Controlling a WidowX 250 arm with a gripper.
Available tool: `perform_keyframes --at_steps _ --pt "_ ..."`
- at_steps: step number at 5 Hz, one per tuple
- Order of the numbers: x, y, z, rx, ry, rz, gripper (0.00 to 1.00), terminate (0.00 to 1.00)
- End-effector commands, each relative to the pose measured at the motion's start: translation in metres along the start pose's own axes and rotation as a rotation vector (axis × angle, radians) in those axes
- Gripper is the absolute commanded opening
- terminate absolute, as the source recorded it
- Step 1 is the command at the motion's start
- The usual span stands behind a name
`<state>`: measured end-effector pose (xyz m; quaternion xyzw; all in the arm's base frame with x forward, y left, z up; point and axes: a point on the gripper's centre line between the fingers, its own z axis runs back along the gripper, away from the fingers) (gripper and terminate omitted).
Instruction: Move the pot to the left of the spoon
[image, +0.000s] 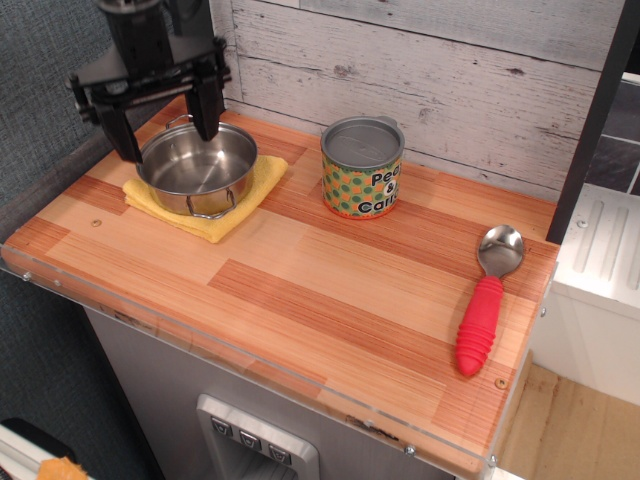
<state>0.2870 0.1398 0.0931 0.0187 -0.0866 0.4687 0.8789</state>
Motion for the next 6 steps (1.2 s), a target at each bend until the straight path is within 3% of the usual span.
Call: perform_keyframes --at_steps 1,2,3,5,6 --pt "0.01 0.008 -0.021 -0.008 -0.03 0.108 1.0 0.0" --pt "0.012 0.01 -0.03 0.01 -0.023 0.107 1.0 0.0" --pt "0.014 0.014 -0.039 -0.012 0.002 0.121 1.0 0.0" --pt "0.014 0.014 -0.051 -0.01 -0.009 0.134 1.0 0.0" --pt "0.014 0.014 -0.053 -0.051 -0.034 0.103 1.0 0.0"
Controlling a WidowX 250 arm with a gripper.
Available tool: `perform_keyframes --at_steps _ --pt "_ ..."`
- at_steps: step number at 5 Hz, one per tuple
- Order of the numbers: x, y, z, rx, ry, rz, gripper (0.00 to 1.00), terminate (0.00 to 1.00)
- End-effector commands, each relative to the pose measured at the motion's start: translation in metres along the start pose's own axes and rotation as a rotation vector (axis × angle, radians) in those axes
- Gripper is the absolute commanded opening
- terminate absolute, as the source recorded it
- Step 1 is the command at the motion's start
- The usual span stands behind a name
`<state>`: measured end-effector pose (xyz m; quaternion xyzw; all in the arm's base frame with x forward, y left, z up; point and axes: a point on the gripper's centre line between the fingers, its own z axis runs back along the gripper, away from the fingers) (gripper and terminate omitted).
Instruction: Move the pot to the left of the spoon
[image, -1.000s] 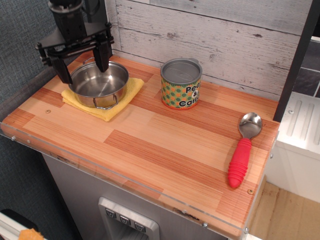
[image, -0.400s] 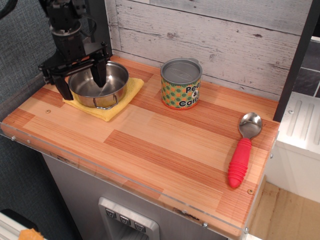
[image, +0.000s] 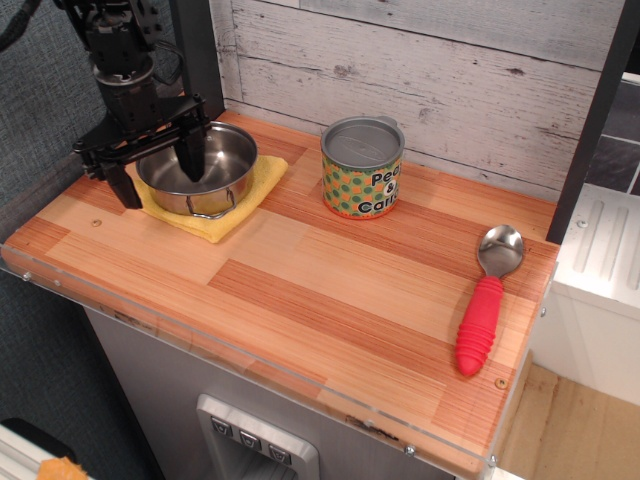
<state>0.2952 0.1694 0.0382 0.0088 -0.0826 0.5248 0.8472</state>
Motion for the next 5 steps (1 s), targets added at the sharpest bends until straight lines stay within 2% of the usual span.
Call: perform_keyframes --at_steps 1,2,3,4,5 --pt "-0.006 0.005 0.006 -0.077 -0.017 -0.014 0.0 0.0" --pt "-0.006 0.007 0.006 -0.087 -0.022 -0.013 0.0 0.0" --pt "-0.001 0.007 0.016 -0.132 -0.024 -0.029 0.0 0.0" --pt "0.003 0.007 0.033 -0.166 -0.035 -0.011 0.0 0.0" --pt "0.007 0.002 0.05 -0.199 -0.075 -0.023 0.0 0.0"
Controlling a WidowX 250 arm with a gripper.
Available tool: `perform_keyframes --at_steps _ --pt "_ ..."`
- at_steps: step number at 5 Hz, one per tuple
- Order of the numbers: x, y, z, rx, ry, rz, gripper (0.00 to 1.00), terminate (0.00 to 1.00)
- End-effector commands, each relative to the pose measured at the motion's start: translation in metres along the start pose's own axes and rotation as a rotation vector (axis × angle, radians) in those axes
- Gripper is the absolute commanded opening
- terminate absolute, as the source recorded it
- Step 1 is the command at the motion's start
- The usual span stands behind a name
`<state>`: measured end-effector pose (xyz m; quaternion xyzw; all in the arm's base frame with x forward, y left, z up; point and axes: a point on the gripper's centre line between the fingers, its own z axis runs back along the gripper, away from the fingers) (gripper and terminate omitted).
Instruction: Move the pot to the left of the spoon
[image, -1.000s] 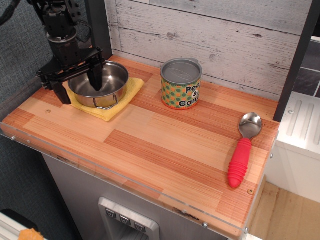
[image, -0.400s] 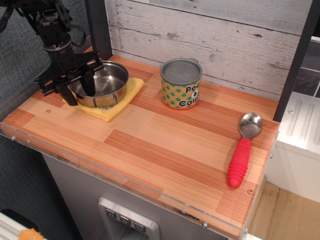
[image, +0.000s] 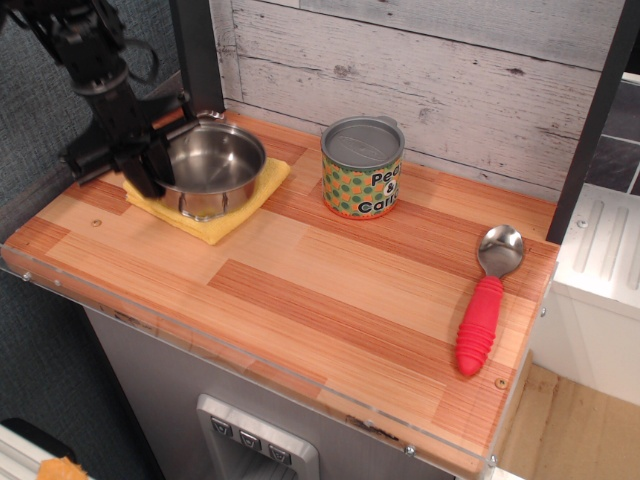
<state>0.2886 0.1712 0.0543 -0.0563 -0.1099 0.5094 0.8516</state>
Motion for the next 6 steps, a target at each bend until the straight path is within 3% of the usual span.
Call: perform_keyframes --at_steps 1,2,4,6 --pt "0.006 -0.013 0.047 -0.081 -0.112 -0.006 0.0 0.0" --pt "-0.006 -0.014 0.056 -0.075 -0.125 -0.042 0.0 0.0" --pt "-0.05 -0.014 0.075 -0.077 -0.06 -0.161 0.0 0.0" --pt "-0.101 -0.028 0.066 -0.081 0.004 -0.336 0.0 0.0"
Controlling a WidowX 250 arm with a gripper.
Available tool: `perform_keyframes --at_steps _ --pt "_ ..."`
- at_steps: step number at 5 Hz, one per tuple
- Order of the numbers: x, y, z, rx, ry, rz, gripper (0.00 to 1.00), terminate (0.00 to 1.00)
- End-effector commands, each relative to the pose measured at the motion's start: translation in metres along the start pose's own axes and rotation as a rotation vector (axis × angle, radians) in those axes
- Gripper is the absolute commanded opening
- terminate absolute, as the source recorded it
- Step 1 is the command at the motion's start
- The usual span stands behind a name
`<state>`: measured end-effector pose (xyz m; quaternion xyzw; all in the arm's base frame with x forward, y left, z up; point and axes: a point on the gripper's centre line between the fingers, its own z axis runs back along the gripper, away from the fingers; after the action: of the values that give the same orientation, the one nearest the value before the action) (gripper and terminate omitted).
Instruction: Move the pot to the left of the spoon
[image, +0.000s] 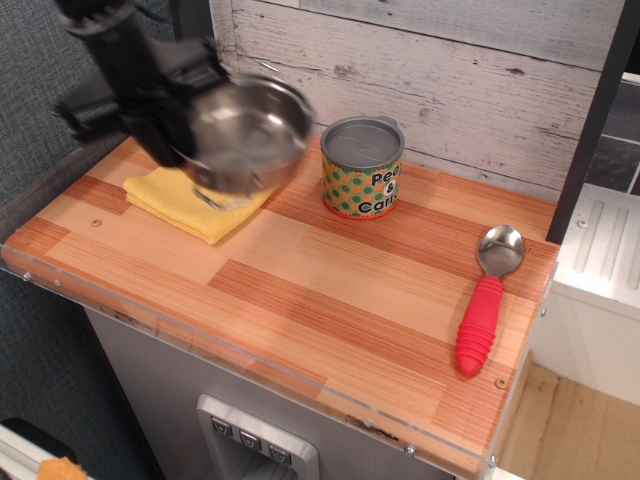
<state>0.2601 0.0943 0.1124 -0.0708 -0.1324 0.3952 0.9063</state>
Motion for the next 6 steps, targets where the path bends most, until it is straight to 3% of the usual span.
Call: perform_keyframes --at_steps 1,3,5,6 --pt "-0.044 -0.023 -0.01 -0.016 0.039 -0.146 0.0 0.0" --pt "-0.079 -0.047 -0.034 0.003 0.075 -0.284 0.0 0.0" --pt "-0.088 -0.051 -0.056 0.047 0.092 -0.314 0.0 0.0" --pt "-0.092 -0.049 -0.062 0.041 0.104 -0.305 0.0 0.0"
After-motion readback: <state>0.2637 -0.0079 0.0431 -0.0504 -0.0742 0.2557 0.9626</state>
